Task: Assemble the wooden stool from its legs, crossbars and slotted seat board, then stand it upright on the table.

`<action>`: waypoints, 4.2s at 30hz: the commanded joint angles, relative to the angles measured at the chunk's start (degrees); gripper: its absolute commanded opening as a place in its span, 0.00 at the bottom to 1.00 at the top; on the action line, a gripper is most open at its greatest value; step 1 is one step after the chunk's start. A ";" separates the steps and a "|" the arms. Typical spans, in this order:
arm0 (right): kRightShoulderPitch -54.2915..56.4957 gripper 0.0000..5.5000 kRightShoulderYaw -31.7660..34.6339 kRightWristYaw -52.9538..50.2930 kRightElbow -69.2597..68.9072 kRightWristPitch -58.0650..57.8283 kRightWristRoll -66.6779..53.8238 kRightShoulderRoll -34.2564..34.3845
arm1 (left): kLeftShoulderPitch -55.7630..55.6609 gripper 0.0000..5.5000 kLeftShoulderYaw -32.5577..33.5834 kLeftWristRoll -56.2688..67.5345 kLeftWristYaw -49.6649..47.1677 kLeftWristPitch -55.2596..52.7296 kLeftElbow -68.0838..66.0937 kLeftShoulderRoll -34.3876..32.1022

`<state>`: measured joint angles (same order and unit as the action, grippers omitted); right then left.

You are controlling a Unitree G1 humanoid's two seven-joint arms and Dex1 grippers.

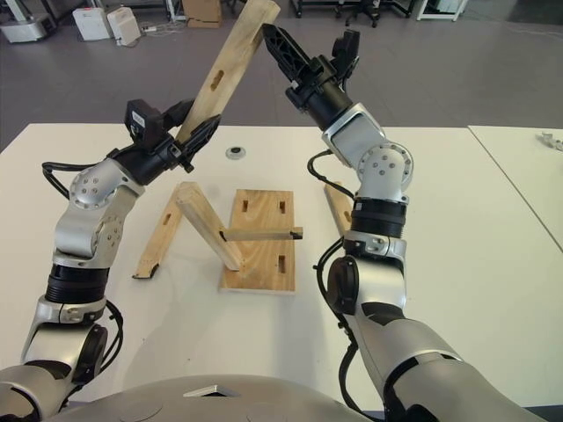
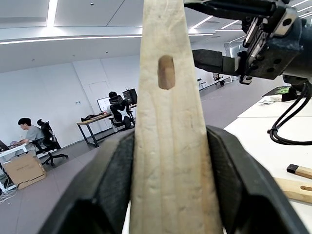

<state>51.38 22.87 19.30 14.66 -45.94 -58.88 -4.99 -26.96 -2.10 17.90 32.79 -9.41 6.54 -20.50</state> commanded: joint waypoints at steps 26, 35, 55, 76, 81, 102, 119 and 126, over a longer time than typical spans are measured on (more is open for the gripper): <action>-3.01 0.55 -0.04 -4.29 -7.54 -3.91 -5.86 -1.53 | -2.37 0.38 -3.31 -6.17 5.70 8.77 -0.79 -0.47; -5.05 0.24 -0.65 -4.71 -9.78 -2.68 -5.72 -2.23 | -1.86 0.38 -4.62 -7.93 6.52 8.67 -0.89 -1.06; -60.73 0.18 8.80 -29.60 -44.90 -0.92 -24.36 -7.50 | 15.47 0.75 3.56 -6.74 -4.72 -0.65 14.50 -0.98; -54.81 0.18 -8.46 -24.44 -46.21 3.33 0.30 -23.83 | 11.69 0.75 -3.43 -4.73 -8.62 -5.58 20.99 5.05; -52.68 0.18 -11.19 -24.11 -45.01 0.79 2.71 -24.71 | 7.50 0.75 -5.55 -4.35 -9.19 -7.30 22.43 6.78; -47.63 0.26 -15.74 -28.27 -48.79 -8.90 4.45 -32.87 | 10.46 0.75 -15.40 -15.94 -11.20 -7.49 20.35 5.27; -55.12 0.84 -23.72 -3.06 -49.99 10.45 21.87 -28.78 | 11.51 0.75 -17.67 -16.13 -13.54 -4.27 15.83 10.25; -38.92 0.84 1.58 -4.56 -42.59 10.51 -8.51 -28.02 | -2.34 0.75 -7.02 -9.73 -13.57 -8.40 22.12 9.98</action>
<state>5.17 18.58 16.34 -30.23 -34.99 -57.84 -31.13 -22.75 -12.25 6.66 19.38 -15.86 28.80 -10.38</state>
